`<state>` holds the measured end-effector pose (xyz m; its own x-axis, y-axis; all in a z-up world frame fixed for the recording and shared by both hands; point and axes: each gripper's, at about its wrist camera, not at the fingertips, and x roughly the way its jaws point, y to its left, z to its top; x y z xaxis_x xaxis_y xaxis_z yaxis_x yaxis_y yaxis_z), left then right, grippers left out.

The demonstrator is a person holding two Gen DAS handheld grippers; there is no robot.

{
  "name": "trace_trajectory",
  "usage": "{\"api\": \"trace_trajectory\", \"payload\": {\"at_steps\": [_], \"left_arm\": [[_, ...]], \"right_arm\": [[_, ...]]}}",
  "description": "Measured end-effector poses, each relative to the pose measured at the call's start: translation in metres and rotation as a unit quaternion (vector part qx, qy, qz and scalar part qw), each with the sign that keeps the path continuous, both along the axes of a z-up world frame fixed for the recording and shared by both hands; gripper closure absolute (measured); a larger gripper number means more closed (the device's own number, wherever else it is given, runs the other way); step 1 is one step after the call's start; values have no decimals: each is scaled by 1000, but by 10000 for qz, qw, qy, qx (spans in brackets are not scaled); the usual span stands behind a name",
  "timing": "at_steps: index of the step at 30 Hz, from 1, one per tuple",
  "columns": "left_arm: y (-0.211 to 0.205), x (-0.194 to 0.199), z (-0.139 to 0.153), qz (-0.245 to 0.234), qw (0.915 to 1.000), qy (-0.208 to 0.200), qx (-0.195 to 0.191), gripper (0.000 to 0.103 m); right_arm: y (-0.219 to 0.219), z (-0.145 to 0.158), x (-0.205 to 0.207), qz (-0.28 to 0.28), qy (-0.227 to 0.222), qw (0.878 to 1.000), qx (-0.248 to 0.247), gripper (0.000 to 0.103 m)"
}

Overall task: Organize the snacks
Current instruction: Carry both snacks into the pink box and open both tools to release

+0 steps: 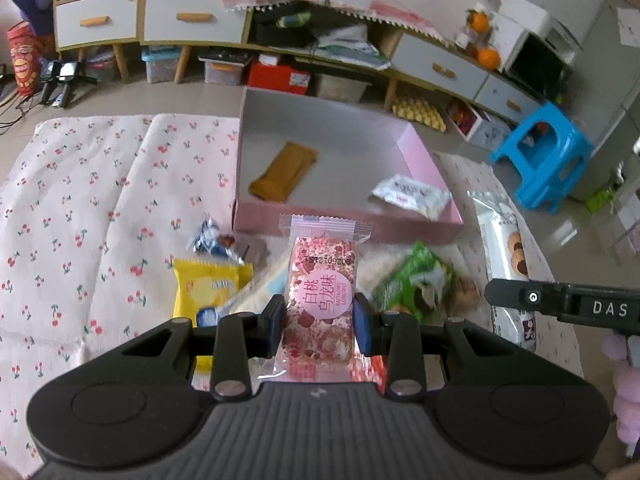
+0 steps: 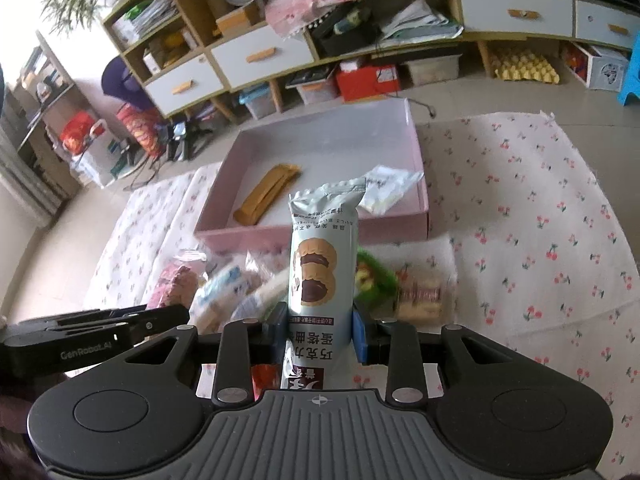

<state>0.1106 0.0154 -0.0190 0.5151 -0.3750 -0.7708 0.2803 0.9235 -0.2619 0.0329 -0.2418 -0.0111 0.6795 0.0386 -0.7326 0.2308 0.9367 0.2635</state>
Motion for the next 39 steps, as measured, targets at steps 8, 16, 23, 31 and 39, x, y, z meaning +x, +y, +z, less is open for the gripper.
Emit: {"api": "trace_trajectory", "payload": {"at_steps": [8,16,23,31,39], "left_arm": [[-15,21,5,371,9979,-488,194,71],[-18,45,-5,924,9938,-595,-168,71],[-17,78,0,1122,9917,-538,-314,71],[-18,91,-16,993,9910,-637,-630,71],[-26,107,-24,928,9901,-519,-918,71]], "right_arm": [[-13,4,25,-278,-121,9994,159,72],[-32,-5,52,-733,-212,9953,589,72],[-49,-7,85,-973,-262,9886,1119,72],[-56,-19,114,-1109,-688,9808,1449,72],[-59,-40,139,-1203,-727,9801,1403,72]]}}
